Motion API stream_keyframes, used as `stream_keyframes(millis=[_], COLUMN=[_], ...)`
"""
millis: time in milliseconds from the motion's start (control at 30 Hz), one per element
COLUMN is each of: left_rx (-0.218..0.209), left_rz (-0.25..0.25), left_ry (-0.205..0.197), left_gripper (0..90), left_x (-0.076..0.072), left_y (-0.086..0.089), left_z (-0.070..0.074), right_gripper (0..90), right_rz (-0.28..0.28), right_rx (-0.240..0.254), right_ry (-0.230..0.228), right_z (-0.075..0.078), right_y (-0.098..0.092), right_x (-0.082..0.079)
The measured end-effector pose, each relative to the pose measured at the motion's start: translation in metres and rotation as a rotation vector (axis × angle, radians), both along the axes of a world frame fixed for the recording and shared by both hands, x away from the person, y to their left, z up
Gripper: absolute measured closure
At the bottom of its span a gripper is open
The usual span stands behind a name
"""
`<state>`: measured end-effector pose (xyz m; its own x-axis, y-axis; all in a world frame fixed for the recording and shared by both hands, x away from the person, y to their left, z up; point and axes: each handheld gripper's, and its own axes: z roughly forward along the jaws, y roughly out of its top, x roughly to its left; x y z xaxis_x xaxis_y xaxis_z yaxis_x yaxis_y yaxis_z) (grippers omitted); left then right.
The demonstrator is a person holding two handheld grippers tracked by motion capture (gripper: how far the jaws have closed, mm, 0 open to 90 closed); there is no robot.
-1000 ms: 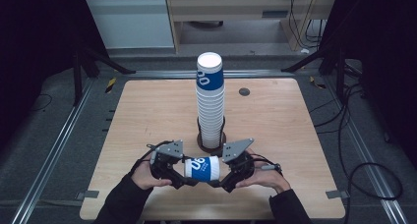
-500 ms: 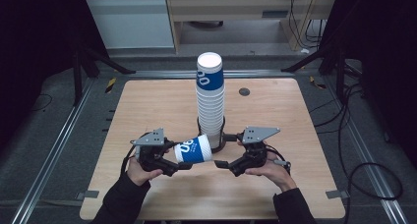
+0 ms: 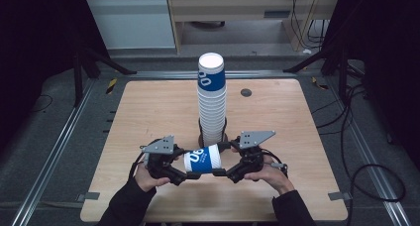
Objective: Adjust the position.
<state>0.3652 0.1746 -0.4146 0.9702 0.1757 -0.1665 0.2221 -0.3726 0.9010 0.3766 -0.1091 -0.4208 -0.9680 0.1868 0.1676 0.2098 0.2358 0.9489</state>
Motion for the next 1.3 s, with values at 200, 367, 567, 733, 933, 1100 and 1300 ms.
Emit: stream_keyframes(millis=[200, 367, 567, 733, 933, 1100, 1300], left_rx=[0.010, 0.010, 0.019, 0.028, 0.076, 0.160, 0.269], left_rz=[-0.032, -0.043, -0.039, -0.024, -0.001, 0.016, 0.007], left_ry=[0.010, 0.013, 0.023, 0.020, 0.001, -0.014, -0.049], left_gripper=[26.1, 26.2, 25.0, 22.1, 17.5, 15.1, 15.0], left_x=[-0.002, -0.002, 0.000, 0.000, 0.003, 0.004, 0.001], left_y=[-0.005, -0.005, -0.005, -0.003, 0.004, 0.003, -0.010], left_z=[-0.002, -0.001, -0.002, 0.000, 0.004, 0.000, -0.008], right_gripper=[11.9, 13.4, 15.7, 16.4, 16.3, 16.1, 16.0], right_rz=[0.056, 0.078, 0.084, 0.066, 0.029, 0.002, 0.013], right_rx=[0.007, -0.003, -0.004, -0.022, -0.068, -0.137, -0.231], right_ry=[0.030, 0.044, 0.037, 0.023, 0.004, -0.007, -0.008], right_z=[-0.002, -0.004, -0.003, -0.001, 0.003, 0.004, -0.002], right_y=[0.004, 0.005, 0.004, 0.001, -0.003, -0.004, 0.008], right_x=[-0.002, -0.002, -0.002, -0.002, -0.001, -0.001, -0.002])
